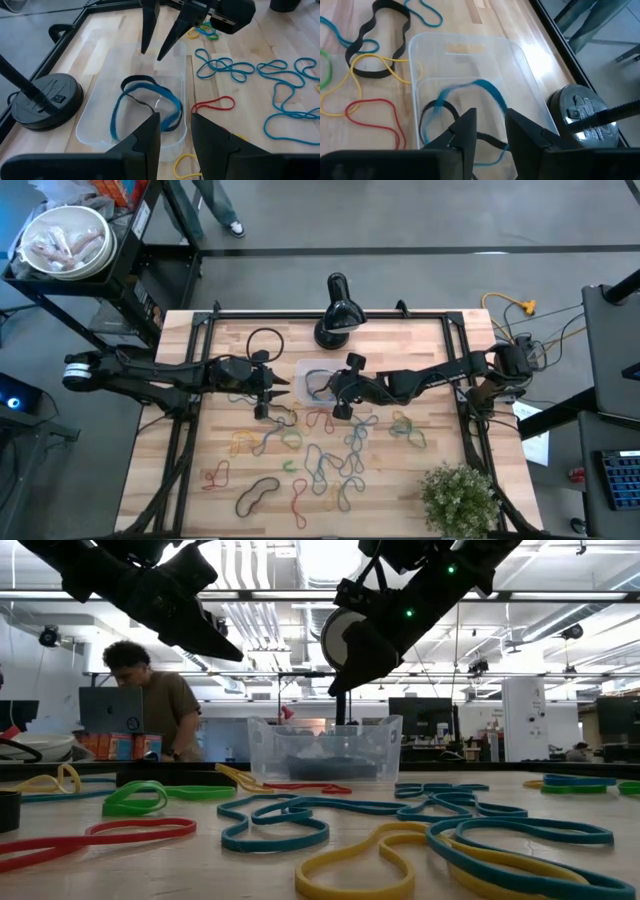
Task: Pick and place rubber bands into bin
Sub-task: Put the black rubber band into the transparent bin
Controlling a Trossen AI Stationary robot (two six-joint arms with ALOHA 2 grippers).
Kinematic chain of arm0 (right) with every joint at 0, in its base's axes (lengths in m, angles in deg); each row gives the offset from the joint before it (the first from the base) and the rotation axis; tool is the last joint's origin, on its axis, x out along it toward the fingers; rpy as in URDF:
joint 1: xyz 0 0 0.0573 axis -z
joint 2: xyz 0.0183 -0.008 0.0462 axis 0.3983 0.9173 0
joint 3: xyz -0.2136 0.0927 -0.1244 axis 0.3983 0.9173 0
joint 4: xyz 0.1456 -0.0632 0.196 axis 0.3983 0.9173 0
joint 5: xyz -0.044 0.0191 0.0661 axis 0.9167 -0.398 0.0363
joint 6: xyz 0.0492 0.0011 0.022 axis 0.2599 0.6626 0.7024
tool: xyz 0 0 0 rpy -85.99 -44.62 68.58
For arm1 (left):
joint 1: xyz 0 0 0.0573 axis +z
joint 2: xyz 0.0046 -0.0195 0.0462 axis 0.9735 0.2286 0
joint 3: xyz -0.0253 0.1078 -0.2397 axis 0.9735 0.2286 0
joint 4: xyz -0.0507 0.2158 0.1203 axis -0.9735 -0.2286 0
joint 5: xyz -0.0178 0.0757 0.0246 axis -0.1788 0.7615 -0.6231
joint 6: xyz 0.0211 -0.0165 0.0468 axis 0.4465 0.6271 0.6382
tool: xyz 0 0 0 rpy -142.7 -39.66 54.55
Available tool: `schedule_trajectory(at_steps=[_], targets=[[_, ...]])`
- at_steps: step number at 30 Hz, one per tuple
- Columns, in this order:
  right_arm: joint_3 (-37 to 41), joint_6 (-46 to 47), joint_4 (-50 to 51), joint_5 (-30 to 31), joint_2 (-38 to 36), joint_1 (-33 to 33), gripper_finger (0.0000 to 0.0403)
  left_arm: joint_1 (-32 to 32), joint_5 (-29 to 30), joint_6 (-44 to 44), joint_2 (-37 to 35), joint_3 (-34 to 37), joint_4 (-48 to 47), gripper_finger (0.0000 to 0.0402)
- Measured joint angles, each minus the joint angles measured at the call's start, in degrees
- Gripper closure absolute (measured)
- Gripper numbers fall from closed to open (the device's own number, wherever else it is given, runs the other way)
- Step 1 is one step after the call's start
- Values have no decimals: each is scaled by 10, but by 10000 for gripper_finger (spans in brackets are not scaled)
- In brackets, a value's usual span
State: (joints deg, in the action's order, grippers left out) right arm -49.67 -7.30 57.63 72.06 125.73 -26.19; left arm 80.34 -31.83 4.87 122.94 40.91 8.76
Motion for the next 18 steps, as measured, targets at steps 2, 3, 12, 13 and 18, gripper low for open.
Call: schedule_trajectory(at_steps=[2,3,12,13,18], targets=[[0,-1,0,0,0,0,303,0,0,-10,0,0,-1,309],[0,-3,0,0,0,-1,303,0,-1,-19,0,0,-3,309],[0,-72,13,0,-35,-40,303,-1,-39,-55,9,0,-178,309],[0,-80,13,0,-40,-45,303,-1,-39,-59,13,0,-194,309],[0,-112,14,-3,-67,-78,308,-2,-40,-60,44,0,-203,309]])
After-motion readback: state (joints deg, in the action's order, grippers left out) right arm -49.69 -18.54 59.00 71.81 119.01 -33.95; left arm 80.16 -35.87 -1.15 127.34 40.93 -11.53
